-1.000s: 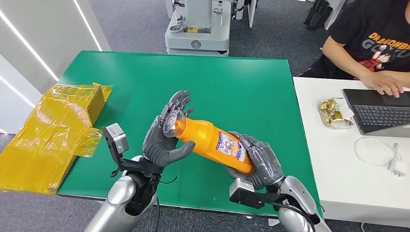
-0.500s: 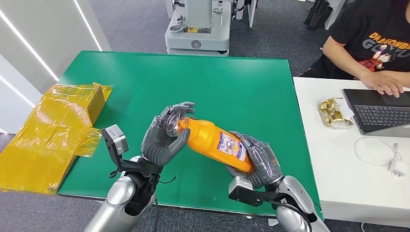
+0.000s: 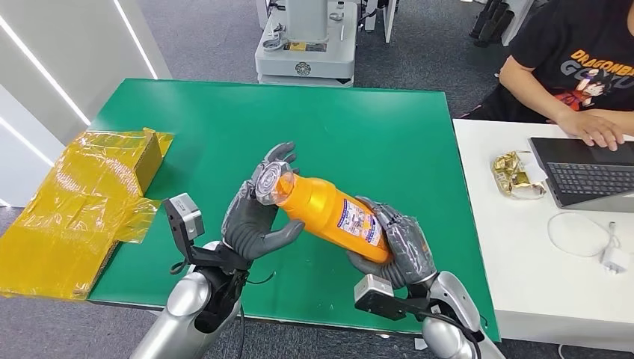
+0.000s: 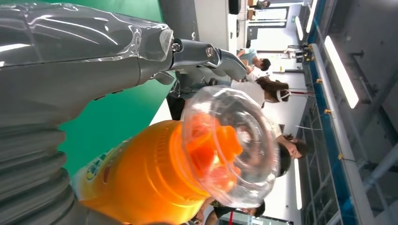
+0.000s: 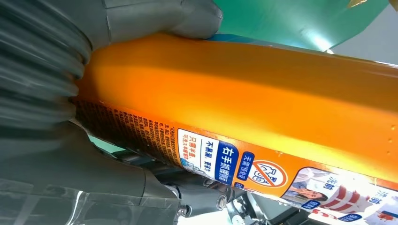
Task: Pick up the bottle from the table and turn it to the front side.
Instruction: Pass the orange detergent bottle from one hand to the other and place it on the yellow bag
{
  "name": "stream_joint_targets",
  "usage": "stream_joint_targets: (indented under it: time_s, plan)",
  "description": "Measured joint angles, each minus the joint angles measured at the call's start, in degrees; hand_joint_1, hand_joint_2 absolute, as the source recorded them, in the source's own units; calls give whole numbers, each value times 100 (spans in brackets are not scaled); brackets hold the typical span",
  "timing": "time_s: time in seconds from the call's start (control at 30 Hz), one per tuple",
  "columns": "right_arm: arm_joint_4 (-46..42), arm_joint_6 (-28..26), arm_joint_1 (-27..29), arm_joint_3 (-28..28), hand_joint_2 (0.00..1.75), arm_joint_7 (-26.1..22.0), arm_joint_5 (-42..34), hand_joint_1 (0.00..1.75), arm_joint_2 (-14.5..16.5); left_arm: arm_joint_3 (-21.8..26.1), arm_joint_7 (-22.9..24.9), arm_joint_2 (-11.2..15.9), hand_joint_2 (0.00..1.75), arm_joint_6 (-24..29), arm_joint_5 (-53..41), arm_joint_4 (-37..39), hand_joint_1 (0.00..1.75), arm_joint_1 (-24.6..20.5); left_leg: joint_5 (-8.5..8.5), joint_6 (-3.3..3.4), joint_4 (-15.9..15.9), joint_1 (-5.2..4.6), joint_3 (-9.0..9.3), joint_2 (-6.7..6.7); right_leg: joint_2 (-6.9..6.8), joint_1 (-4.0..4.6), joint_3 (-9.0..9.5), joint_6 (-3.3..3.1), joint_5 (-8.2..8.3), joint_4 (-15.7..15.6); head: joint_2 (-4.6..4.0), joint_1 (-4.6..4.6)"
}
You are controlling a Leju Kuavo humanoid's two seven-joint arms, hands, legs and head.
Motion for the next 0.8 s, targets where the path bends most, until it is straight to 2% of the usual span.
stream_joint_targets:
  time_s: [0.3,0.8]
  plan:
    - [65,-69,-107,18,175,-25,-48,175,57,0,32,-3,175,-49,-14,16,0,0,0,0,0,0,0,0,0,0,0,0,0,0,0,0]
    - [437,280,-349,142,175,154,-13,175,173,0,33,-30,175,-9,41,22,0,1,0,0,0,0,0,0,0,0,0,0,0,0,0,0]
